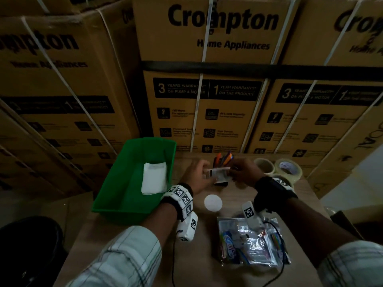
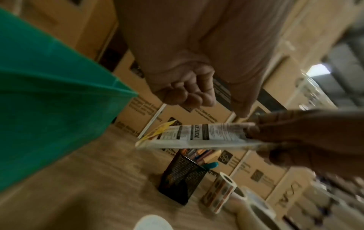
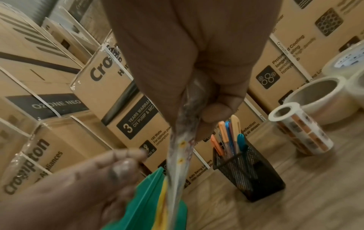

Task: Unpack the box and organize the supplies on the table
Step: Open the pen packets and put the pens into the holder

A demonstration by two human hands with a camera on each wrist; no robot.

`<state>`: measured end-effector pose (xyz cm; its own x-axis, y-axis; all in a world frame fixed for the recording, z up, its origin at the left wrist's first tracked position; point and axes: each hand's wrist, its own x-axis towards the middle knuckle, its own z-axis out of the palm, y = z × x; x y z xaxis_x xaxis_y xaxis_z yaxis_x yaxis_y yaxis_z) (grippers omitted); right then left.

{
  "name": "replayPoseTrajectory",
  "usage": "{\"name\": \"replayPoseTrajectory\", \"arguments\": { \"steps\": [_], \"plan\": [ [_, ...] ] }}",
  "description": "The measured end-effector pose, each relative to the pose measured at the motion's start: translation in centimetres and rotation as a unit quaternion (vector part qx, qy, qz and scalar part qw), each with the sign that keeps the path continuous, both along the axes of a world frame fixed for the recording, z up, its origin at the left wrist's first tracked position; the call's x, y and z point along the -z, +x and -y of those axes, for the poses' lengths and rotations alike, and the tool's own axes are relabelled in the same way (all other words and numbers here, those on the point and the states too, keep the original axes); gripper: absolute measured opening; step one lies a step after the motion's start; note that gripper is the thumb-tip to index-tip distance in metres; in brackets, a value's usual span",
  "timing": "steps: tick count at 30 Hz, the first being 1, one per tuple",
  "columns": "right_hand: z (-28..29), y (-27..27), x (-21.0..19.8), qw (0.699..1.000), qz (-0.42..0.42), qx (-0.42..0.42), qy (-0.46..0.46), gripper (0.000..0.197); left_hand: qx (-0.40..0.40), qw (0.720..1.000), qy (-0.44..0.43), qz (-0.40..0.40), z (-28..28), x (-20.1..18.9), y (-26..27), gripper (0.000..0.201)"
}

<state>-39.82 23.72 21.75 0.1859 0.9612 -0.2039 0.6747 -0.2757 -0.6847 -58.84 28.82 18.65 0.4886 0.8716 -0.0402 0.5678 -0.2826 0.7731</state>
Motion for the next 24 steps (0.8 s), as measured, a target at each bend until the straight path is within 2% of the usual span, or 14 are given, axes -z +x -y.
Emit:
{"name": "replayPoseTrajectory", "arguments": {
  "steps": [2,4,5,6,9,12,14,17,20,24],
  "plan": [
    [0.4,-0.2,-0.7,0.999,-0.013,-0.029,0.000,0.007,0.067,0.985,0.100,-0.120,0.2,-0.4,0.9,0.083],
    [1.0,-0.3,-1.3,0.998,-0.024,-0.059,0.003,0.009,0.119,0.961,0.159,-0.194,0.6,-0.8,1.6,0.101],
    [1.3,-0.3,-1.7,0.997,-0.027,-0.071,0.004,0.009,0.136,0.954,0.161,-0.213,0.9,-1.1,2.0,0.104],
    [1.5,-0.2,-2.0,0.996,-0.031,-0.081,0.005,0.010,0.142,0.951,0.156,-0.228,1.3,-1.4,2.5,0.102],
    [2.1,0.4,-2.4,0.994,-0.041,-0.098,0.019,0.013,0.118,0.952,0.141,-0.244,2.2,-2.7,3.6,0.078],
    [2.4,1.1,-2.1,0.991,0.044,-0.113,0.065,0.022,0.110,0.931,0.166,-0.307,2.8,-4.0,4.5,0.062],
    [2.4,1.5,-1.8,0.986,0.099,-0.066,0.115,0.028,0.098,0.922,0.164,-0.338,2.9,-4.2,4.9,0.054],
    [2.4,1.2,-1.5,0.973,0.117,-0.011,0.197,0.018,0.077,0.901,0.149,-0.400,2.9,-4.0,5.2,0.042],
    [2.7,0.5,-0.8,0.984,0.092,-0.017,0.149,0.019,0.056,0.890,0.136,-0.431,3.0,-3.5,5.4,0.043],
    [2.5,-0.4,1.4,0.993,0.097,-0.060,0.039,0.035,0.061,0.869,0.160,-0.464,3.5,-3.6,5.4,0.058]
  ]
}}
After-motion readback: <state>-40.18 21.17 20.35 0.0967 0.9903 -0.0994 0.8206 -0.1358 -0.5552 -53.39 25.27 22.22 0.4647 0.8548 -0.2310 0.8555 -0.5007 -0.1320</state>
